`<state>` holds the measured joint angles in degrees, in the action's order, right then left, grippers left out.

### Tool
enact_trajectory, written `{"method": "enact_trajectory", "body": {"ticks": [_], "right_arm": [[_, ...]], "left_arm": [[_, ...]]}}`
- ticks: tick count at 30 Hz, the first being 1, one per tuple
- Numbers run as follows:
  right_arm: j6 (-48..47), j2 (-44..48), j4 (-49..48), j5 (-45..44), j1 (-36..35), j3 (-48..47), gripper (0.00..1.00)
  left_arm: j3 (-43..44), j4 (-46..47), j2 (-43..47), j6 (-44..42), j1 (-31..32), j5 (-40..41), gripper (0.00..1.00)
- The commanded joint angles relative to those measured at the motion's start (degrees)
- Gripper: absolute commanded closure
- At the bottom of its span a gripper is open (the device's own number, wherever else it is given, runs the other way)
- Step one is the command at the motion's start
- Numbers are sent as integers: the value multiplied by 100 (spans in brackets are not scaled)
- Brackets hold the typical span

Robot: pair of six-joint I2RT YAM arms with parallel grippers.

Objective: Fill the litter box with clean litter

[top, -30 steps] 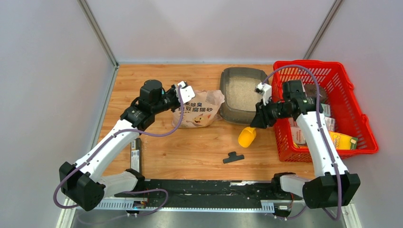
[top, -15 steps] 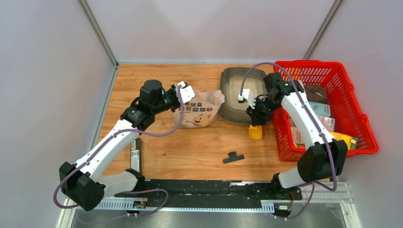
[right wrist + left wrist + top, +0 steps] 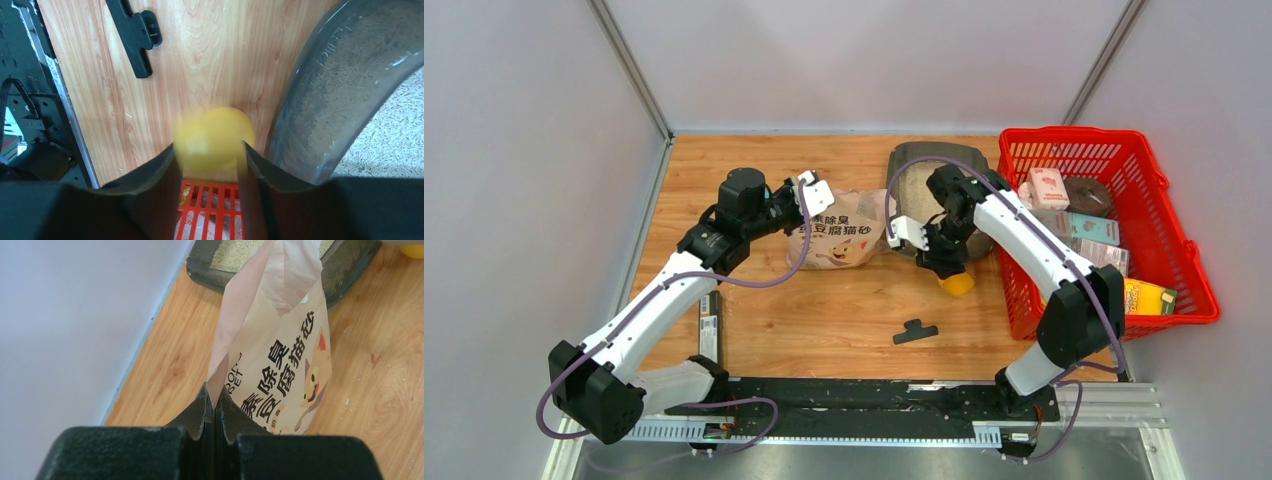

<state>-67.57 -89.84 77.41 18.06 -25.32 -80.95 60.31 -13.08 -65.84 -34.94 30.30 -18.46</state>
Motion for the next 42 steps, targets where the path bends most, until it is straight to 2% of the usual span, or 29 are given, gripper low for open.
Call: {"method": "enact_trajectory", "body": {"ticks": [1,4,8,11,14,17,21,22,25,29,35,42], "right_arm": [[-248,-209,1778,-172,1,-96,47],[-134,-235,1673,-58,1,-290,41],[94,-235,1480,100,1,-474,39],[340,-69,1120,372,45,-624,37],[1033,265,304,794,124,-615,32],[2175,573,-1098,1216,246,-528,30],[3932,635,-2322,1507,440,-562,26],[4641,591,-2518,1516,475,-650,26],[5541,372,-3081,1577,519,-843,26],[7322,-41,-3837,1306,511,-1097,27],[7610,-718,-3751,1279,248,-1397,34],[7425,-798,-3311,303,-131,-1450,37]], "left_arm": [[244,1185,335,-4,11,-132,100],[253,1185,309,5,11,-167,100],[270,1220,248,75,19,-193,100],[279,1220,256,119,11,-202,100],[262,1150,282,171,11,-211,100],[244,1097,326,207,11,-228,100],[235,1088,379,198,11,-194,100],[226,1080,397,207,11,-185,100],[200,1018,450,277,11,-184,100],[130,957,537,374,19,-211,100],[112,869,652,348,11,-70,100],[121,702,792,330,11,44,100]]}}
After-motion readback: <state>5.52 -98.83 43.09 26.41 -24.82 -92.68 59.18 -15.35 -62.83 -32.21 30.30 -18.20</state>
